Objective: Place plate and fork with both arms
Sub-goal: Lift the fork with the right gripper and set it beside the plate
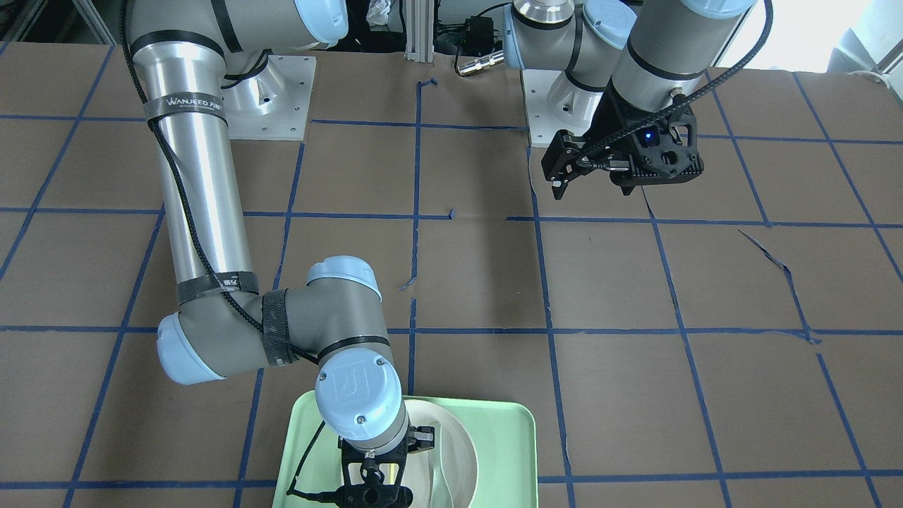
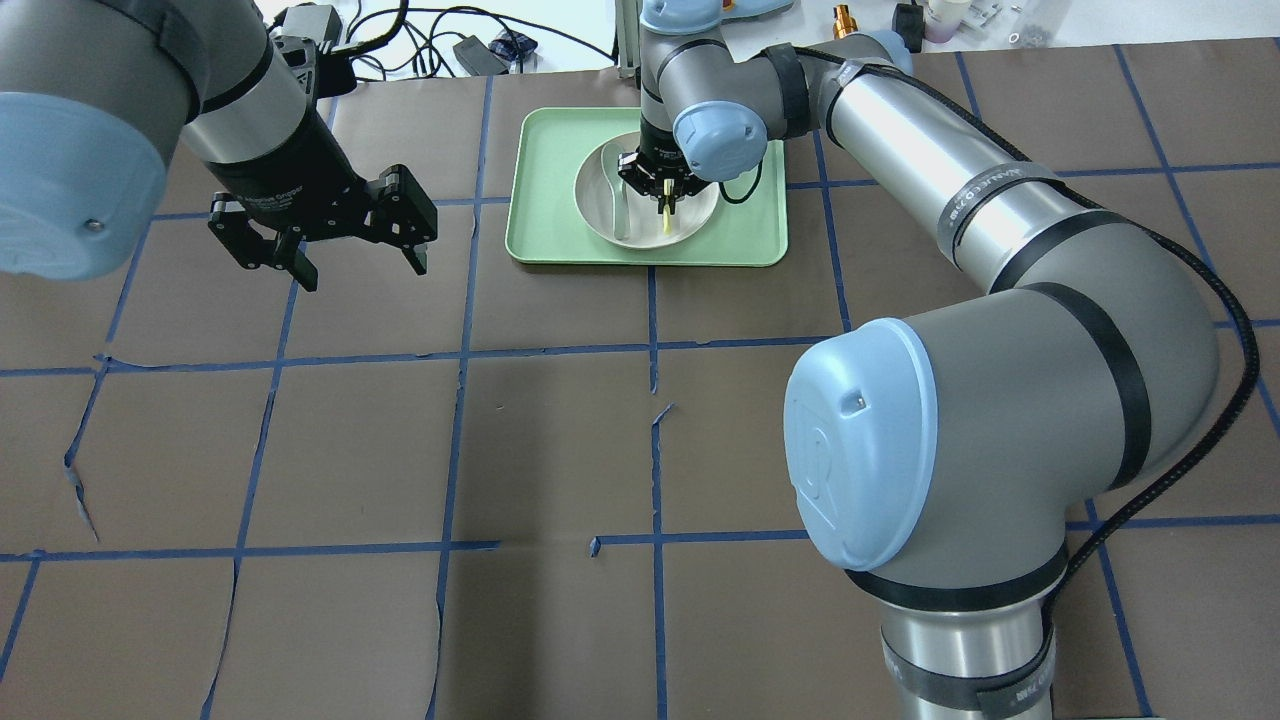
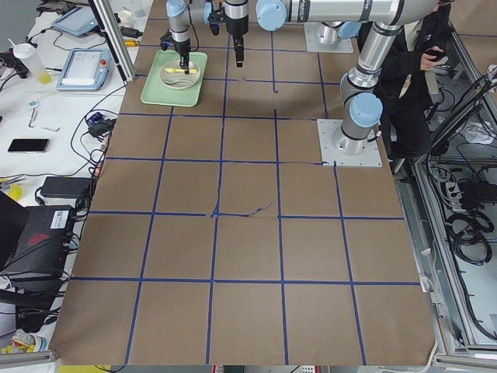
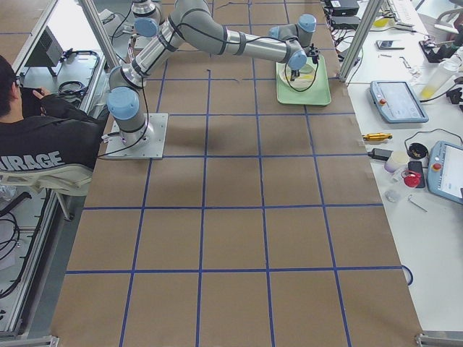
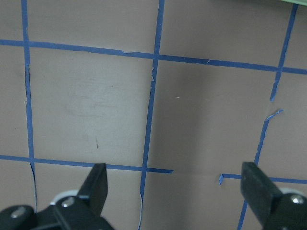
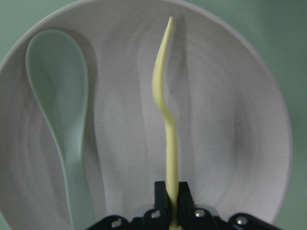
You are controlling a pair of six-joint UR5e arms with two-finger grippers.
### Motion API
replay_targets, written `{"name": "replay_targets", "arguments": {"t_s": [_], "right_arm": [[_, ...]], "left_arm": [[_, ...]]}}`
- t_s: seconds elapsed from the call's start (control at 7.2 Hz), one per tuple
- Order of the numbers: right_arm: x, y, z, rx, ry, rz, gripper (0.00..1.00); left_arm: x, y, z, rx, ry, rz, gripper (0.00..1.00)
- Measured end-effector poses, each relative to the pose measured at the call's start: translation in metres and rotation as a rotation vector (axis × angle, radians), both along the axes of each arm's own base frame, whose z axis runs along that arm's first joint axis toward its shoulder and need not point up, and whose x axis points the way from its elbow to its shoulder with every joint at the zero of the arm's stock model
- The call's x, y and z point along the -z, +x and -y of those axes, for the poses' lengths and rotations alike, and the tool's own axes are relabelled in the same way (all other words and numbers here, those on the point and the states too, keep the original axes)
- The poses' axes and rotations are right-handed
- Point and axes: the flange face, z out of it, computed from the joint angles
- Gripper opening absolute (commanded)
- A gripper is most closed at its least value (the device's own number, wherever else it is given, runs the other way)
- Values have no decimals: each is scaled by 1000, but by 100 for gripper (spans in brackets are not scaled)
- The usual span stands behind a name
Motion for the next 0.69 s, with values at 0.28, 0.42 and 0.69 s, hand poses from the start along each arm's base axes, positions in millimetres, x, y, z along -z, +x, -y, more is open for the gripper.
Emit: {"name": "replay_targets", "arguments": {"t_s": [0.28,0.42,0.69], "right_arm": [[-22,-10,0,-17,-31,-21,8],[-29,-23,3,-12,-41,-42,8],[-21,-59,8,14,-19,-109,9]], "left_arm": [[-2,1,1,-1,-4,0,100],[-3,1,1,-2,-6,0,100],[-4,2,1,-5,-9,-1,100]]}}
